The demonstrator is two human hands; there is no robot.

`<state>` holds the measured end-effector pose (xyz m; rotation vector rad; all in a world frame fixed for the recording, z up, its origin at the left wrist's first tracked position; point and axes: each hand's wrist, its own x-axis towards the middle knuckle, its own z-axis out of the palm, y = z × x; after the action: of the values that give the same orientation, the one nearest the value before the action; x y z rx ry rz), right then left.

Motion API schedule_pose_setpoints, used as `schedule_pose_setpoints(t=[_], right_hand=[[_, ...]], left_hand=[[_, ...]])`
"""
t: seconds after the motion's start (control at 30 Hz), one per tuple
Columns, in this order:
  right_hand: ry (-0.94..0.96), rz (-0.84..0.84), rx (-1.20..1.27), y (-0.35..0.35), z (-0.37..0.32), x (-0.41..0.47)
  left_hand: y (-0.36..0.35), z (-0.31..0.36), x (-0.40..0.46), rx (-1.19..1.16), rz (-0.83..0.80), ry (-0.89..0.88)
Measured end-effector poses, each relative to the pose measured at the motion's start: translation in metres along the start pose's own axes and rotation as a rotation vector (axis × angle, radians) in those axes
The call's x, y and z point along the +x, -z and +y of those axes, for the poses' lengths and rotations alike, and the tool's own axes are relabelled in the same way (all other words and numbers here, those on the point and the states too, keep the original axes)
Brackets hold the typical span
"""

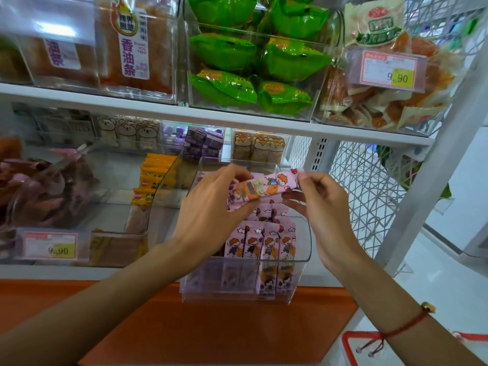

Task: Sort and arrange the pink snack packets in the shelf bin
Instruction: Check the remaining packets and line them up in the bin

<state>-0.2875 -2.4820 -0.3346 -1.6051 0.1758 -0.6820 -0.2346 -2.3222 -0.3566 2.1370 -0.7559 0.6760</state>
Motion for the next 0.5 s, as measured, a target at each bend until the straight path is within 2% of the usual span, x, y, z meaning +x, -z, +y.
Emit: schedule_pose_setpoints(t=[0.1,0.27,0.5], right_hand=[[0.038,-0.055,-0.014,-0.0017,-0.0042,-0.0007],[-0.115,-0.298,-0.074,-0.0041,-0.001,-0.0047],[-0.091,-0.186,-0.077,-0.0034,0.0043,-0.0019]], left_hand=[[0.0012,0.0015,-0.0009,-0.072,-0.021,0.039],[0.0016,0.0074,-0.0034,-0.123,-0.035,0.06],[-0.0011,0.0086,-0.0036,-0.144,-0.051,0.044]])
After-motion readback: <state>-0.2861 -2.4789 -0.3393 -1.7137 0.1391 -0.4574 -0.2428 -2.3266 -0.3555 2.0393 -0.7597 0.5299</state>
